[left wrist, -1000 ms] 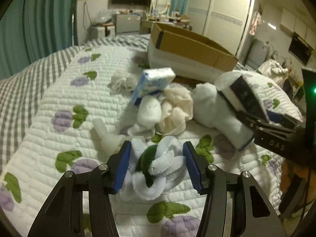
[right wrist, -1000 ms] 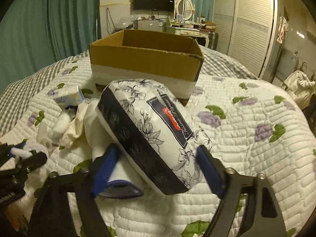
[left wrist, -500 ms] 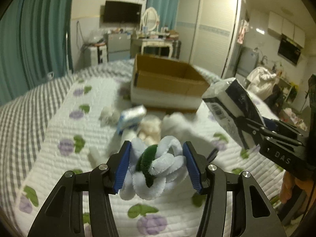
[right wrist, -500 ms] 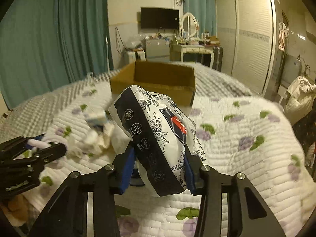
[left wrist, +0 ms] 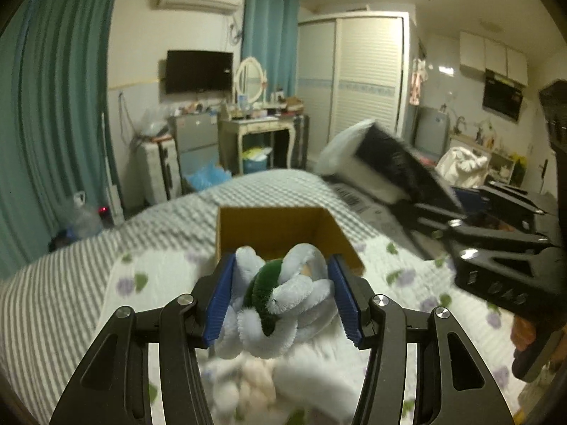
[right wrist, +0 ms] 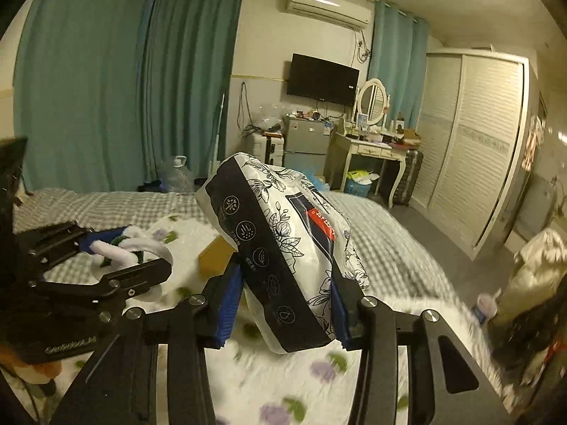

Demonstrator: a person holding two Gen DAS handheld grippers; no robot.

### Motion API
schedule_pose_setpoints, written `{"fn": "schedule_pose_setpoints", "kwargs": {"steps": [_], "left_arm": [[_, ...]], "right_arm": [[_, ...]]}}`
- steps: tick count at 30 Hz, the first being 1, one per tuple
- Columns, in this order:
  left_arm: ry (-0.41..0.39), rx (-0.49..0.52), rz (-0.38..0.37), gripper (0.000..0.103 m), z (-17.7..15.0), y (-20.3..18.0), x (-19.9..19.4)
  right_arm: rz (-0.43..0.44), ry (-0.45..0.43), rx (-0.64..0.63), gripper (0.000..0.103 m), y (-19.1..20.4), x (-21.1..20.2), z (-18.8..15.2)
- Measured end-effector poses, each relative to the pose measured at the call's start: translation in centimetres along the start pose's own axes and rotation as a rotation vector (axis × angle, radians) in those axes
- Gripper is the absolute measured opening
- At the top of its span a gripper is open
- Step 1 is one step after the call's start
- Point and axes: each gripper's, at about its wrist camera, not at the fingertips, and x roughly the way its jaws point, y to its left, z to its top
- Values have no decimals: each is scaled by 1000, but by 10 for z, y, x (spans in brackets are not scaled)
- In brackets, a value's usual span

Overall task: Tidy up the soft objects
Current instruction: 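Carry the plush with the left tool while the right tool carries the tissue pack into the box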

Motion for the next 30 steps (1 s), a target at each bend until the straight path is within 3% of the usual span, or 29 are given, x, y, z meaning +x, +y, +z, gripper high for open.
{"fn": "schedule_pose_setpoints", "kwargs": {"steps": [5, 12, 16, 18, 22, 24, 30], "left_arm": [[43, 0, -8, 53, 16, 2, 70], [106, 2, 0, 52, 8, 9, 146], [138, 9, 9, 53, -3, 10, 167], [134, 14, 12, 59, -1, 8, 171], [124, 26, 48, 77, 0, 4, 167], [111, 7, 46, 86, 3, 6, 161], [65, -2, 69, 88, 24, 9, 110]], "right_arm": [[13, 51, 34, 43, -24, 72, 17], [70, 144, 148, 43, -58, 165, 4], [86, 184, 159, 43, -66, 198, -9], [97, 195, 158, 44, -67, 209, -12], [106, 202, 165, 50, -69, 211, -11], [87, 177, 173, 61, -73, 200, -7], [52, 106, 155, 73, -71, 147, 22]]}}
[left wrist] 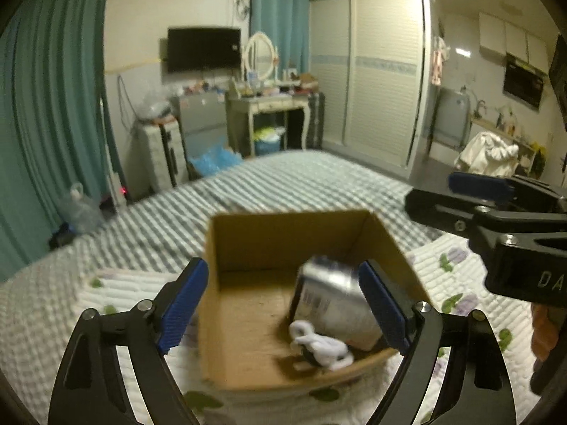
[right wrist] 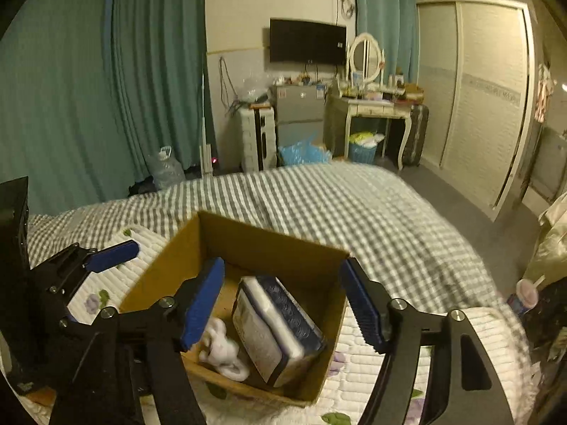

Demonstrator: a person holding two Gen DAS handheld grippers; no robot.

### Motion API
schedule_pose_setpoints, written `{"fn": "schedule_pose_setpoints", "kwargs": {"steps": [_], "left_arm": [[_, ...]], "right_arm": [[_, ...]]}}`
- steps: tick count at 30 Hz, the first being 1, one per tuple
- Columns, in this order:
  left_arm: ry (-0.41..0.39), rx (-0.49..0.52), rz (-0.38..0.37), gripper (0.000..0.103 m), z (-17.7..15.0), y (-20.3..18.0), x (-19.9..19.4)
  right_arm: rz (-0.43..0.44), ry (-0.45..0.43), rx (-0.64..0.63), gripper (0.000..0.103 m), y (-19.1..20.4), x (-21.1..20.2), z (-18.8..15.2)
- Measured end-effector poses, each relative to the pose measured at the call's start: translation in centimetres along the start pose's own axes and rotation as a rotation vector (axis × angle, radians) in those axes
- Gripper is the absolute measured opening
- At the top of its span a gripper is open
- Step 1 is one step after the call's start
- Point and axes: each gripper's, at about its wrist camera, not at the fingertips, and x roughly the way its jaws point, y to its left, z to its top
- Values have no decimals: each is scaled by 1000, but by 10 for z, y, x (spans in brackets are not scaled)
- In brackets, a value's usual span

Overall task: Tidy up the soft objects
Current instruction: 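Carry the plush with the left tool while the right tool carries the tissue pack into the box, then grasp the white bone-shaped toy with the left tool while the right tool grasps a white sock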

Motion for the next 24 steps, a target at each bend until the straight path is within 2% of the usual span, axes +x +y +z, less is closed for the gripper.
{"fn": "schedule_pose_setpoints", "kwargs": {"steps": [6, 7, 9, 13, 14, 19, 24], "left_arm": [[-94, -2, 5, 90, 20, 8, -94], [-114, -1, 9, 96, 21, 9, -111], [-154, 3, 26, 99, 20, 12, -142], [-168, 23, 47, 99, 9, 17, -186], [-166, 27, 50, 99, 4, 19, -192], [-118, 28, 31, 99, -32, 30, -196], [-38, -3, 50, 99, -82, 42, -170]], "right_arm": [[-24, -67, -16, 79, 17, -86, 14], [-31, -78, -23, 81, 21, -101, 16], [-44, -97, -22, 87, 30, -132, 17], [-3, -139, -16, 100, 52, -185, 8], [6, -146, -22, 103, 58, -195, 0], [53, -117, -51, 103, 81, -210, -56], [90, -30, -105, 103, 107, -176, -108]]}}
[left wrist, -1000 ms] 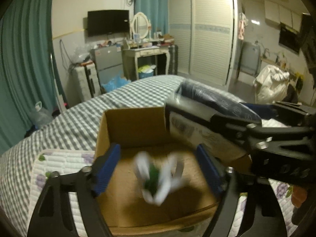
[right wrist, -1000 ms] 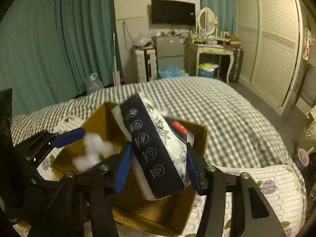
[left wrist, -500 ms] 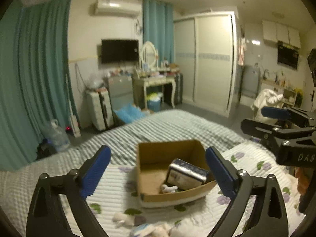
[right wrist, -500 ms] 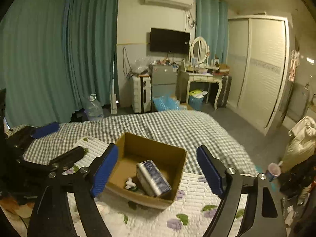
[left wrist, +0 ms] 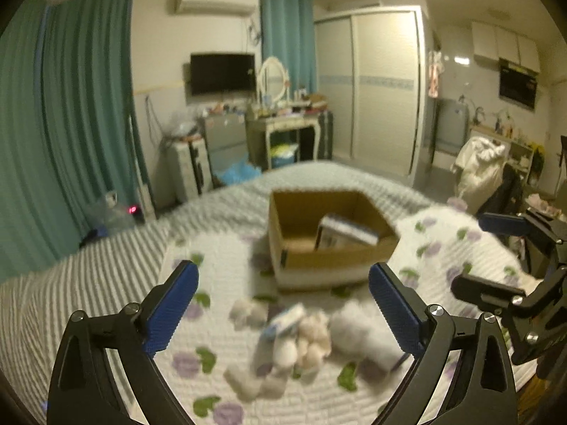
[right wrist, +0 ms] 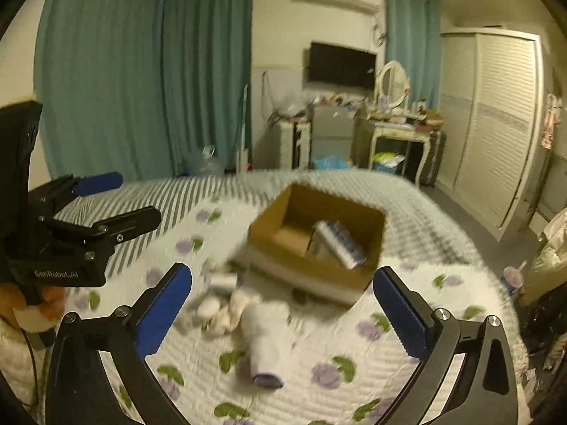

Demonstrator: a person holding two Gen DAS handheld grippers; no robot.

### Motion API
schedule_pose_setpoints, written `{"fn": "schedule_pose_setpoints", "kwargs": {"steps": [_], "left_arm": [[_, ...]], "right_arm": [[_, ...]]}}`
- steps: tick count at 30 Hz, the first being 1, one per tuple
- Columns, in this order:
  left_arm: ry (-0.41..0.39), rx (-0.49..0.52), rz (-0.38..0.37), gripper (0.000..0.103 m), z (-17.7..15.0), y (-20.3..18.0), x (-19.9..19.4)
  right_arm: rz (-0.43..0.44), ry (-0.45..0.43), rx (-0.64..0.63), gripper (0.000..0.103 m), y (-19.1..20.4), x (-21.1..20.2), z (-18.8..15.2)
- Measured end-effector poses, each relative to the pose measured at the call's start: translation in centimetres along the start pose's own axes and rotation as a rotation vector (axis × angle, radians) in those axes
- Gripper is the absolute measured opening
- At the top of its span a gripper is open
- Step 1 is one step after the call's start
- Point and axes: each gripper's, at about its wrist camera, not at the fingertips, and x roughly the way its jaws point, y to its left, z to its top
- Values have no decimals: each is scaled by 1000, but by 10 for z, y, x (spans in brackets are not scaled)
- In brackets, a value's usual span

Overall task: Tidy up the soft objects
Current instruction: 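Grasp the white bone-shaped toy with the left tool while the right tool grasps a white sock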

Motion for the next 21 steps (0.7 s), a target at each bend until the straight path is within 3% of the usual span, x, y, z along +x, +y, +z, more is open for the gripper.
{"fn": "schedule_pose_setpoints", "kwargs": {"steps": [7, 13, 19, 21], "left_arm": [[126, -22, 31, 97, -76, 18, 55], [224, -31, 29, 97, -116, 30, 88], [283, -44, -1, 96, -132, 36, 94], [318, -73, -11, 96, -141, 41, 101]], "right_arm": [[60, 220, -35, 103, 13, 90, -53], [67, 319, -59, 97, 8, 139, -66], [63, 434, -38, 85, 2, 184, -85], [72, 467, -25, 76, -1, 193, -91]]}}
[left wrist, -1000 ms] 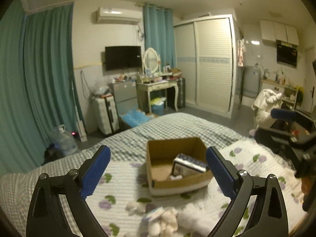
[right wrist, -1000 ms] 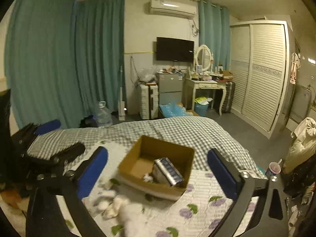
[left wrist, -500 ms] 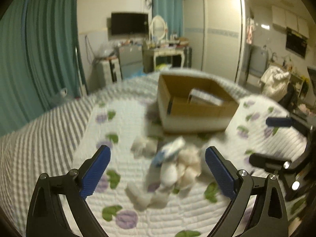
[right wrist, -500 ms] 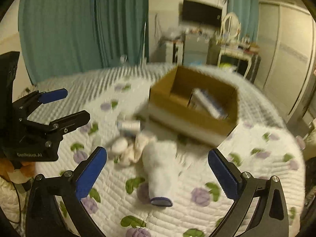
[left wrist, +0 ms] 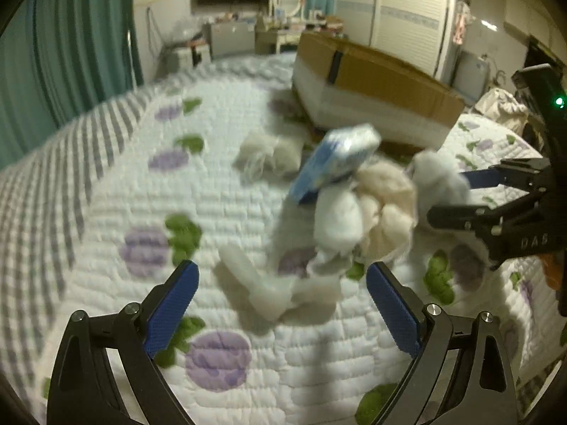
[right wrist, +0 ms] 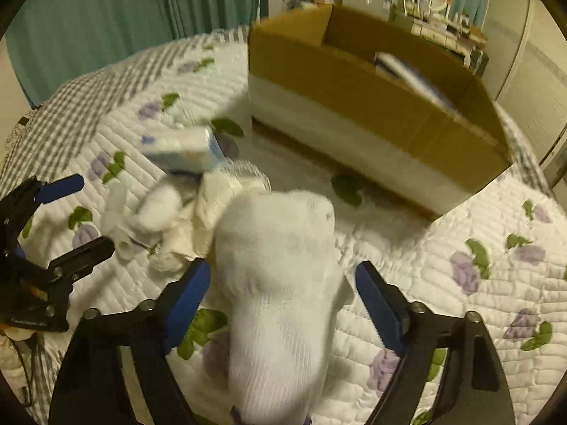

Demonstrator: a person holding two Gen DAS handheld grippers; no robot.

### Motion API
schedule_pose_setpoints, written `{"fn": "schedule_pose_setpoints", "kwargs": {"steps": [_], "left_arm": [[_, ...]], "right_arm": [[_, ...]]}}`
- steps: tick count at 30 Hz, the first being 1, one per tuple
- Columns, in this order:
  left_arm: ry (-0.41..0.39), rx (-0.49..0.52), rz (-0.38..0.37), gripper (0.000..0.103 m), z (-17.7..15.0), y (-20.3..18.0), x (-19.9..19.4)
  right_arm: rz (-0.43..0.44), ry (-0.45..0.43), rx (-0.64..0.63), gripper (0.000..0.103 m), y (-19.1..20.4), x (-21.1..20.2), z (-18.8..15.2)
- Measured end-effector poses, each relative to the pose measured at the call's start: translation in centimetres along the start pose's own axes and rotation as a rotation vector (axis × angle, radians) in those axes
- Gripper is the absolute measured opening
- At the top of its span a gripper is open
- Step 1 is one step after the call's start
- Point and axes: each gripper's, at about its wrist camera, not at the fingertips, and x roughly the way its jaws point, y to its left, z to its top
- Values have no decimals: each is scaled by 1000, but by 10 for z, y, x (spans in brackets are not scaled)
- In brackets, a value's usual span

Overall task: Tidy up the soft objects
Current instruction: 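Grasp the white bone-shaped toy with the left tool while the right tool grasps a white sock, then lower the bone toy with the left tool while the right tool drops the sock into the box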

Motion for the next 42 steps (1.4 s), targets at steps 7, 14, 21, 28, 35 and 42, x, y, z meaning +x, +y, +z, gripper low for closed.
{"fn": "schedule_pose_setpoints", "kwargs": {"steps": [7, 14, 21, 28, 35, 42], "left_arm": [[88, 0, 3, 88, -10, -2, 22], [87, -37, -32, 70, -7, 7, 29], [104, -69, -85, 55, -13, 10, 22], [102, -131, -110, 34, -14, 20, 16], [63, -144, -76, 33, -16, 18, -6], [-43, -110, -44, 33, 2, 8, -54]], "right_arm": [[36, 10, -15, 56, 0, 2, 0], [41, 5, -25, 46, 0, -2, -1], [40, 5, -30, 38, 0, -5, -2], [31, -6, -30, 34, 1, -15, -7], [-2, -106, 5, 34, -6, -57, -3], [-4, -204, 73, 34, -14, -101, 2]]}}
